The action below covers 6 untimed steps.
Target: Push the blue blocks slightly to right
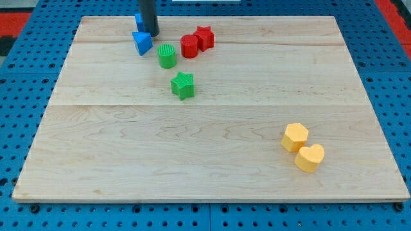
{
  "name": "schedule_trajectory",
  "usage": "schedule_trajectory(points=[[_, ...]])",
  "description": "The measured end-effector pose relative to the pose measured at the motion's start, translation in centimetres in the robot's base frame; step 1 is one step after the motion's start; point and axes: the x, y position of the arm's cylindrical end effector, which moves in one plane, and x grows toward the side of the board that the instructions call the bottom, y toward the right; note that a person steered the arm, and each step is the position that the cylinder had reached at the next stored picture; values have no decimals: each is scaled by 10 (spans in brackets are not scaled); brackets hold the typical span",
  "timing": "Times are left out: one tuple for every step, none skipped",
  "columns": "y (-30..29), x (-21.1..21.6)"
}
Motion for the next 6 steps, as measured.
schedule_trajectory(points=[[-32,-3],[-55,25],[-93,30],[-107,36],[-68,38],[-75,65]])
